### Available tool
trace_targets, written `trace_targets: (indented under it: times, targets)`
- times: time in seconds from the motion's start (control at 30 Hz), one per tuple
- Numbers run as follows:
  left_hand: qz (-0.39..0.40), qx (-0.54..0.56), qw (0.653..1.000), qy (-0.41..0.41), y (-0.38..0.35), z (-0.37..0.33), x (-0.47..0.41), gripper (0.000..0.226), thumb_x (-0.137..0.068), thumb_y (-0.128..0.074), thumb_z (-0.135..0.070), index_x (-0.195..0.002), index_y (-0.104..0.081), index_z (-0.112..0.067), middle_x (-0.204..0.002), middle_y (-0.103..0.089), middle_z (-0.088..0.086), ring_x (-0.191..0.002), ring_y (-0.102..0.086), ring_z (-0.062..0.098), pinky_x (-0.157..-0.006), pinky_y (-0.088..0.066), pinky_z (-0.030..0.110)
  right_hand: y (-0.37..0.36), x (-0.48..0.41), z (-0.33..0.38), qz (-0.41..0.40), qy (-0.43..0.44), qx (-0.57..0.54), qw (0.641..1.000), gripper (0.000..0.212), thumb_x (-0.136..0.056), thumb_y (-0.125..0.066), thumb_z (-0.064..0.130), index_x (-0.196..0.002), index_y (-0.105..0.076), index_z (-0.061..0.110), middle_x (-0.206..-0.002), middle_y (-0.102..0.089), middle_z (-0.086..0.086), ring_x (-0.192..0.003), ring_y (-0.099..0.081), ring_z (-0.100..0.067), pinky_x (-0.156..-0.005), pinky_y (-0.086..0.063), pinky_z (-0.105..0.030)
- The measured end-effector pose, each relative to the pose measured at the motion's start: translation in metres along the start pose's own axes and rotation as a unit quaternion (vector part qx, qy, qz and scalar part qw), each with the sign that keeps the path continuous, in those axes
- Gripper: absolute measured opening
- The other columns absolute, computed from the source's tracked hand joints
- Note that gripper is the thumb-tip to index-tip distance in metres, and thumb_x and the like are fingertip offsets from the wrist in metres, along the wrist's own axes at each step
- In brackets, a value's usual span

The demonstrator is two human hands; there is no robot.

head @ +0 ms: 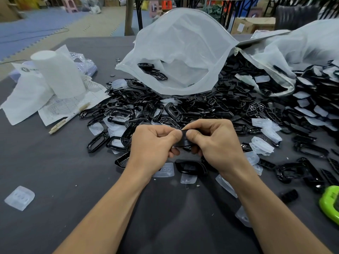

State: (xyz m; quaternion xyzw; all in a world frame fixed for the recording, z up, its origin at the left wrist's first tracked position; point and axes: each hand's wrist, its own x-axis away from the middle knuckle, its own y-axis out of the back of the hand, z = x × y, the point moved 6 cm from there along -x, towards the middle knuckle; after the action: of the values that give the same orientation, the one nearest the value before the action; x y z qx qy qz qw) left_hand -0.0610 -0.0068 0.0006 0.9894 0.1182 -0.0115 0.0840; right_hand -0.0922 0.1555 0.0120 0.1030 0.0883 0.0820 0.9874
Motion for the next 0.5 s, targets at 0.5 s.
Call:
trace_targets:
  times: [0.5]
  targets:
    - [-0.008, 0.012, 1.0, 0.009, 0.0026, -0.0003, 0.0006, 0.018, -0.093, -0.075, -0.011, -0.078, -0.083, -0.017, -0.066, -0.076, 0.01, -0.052, -0.07, 0.019, -0.049, -0.053, 0.024, -0.0082, 0.005, -0.0014, 0.041, -0.038, -0.08, 0.995, 0.028, -0.092, -0.063, -0.012, -0.093, -0.076, 0.013, -0.062, -0.068, -0.006, -0.053, -0.065, -0.02, -0.048, -0.053, -0.026]
